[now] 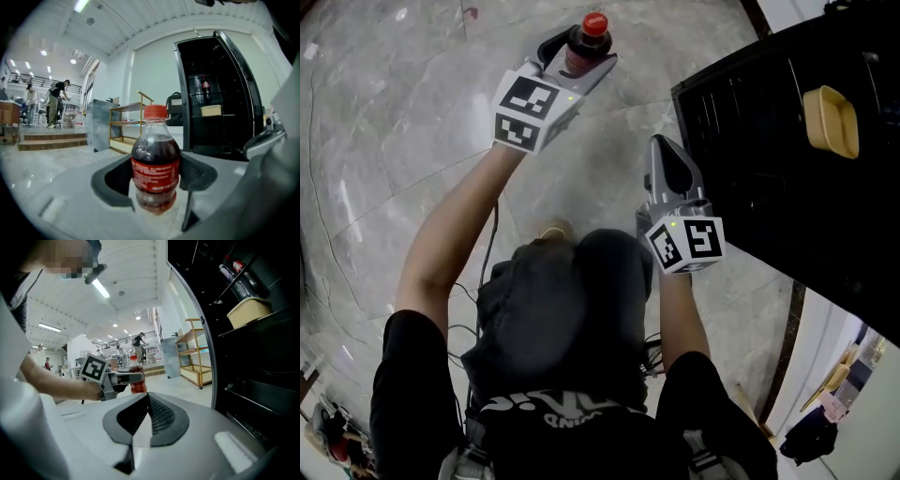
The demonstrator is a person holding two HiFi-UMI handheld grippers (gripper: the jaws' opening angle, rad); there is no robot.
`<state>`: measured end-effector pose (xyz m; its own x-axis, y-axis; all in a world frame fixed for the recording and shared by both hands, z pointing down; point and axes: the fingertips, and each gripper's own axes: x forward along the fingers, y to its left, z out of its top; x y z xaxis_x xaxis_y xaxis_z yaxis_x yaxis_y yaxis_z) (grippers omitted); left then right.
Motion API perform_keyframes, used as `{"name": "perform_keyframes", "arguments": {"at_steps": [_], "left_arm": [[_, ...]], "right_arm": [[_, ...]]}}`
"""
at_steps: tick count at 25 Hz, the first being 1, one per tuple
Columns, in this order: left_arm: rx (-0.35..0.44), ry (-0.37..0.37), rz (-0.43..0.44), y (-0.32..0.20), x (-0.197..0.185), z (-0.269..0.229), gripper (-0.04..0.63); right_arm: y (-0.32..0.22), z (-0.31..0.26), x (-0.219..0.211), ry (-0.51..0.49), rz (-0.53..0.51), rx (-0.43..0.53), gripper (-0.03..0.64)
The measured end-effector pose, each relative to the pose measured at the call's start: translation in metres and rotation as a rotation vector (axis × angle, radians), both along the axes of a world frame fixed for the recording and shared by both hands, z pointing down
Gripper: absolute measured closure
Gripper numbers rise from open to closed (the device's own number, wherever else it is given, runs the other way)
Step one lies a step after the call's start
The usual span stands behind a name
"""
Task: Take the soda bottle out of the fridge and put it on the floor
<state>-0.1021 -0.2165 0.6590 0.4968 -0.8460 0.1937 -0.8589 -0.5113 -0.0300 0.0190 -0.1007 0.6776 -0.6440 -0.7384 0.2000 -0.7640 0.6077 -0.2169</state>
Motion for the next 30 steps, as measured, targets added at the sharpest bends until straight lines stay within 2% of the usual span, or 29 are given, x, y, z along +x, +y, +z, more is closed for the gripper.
{"name": "perform_keyframes", "arguments": {"at_steps": [7,20,30], "left_arm": [[-0.026,0.025,-0.039,0.012,-0.004,0.052,0.295],[-0.062,0.043,-0.071,0.046,-0.005,0.147,0.295],[-0.094,0.055,-0.128,0.055,-0.017,0.213,0.295]], "right_arm": [[-0.003,0.021,0.000,-0.021,-0.023,0.032,0.617],[0.008,0.043,-0.001,-0.053,-0.018,0.019,0.617],[0.008,0.053,0.001,-0.036,-0.020,0.024,0.617]]}}
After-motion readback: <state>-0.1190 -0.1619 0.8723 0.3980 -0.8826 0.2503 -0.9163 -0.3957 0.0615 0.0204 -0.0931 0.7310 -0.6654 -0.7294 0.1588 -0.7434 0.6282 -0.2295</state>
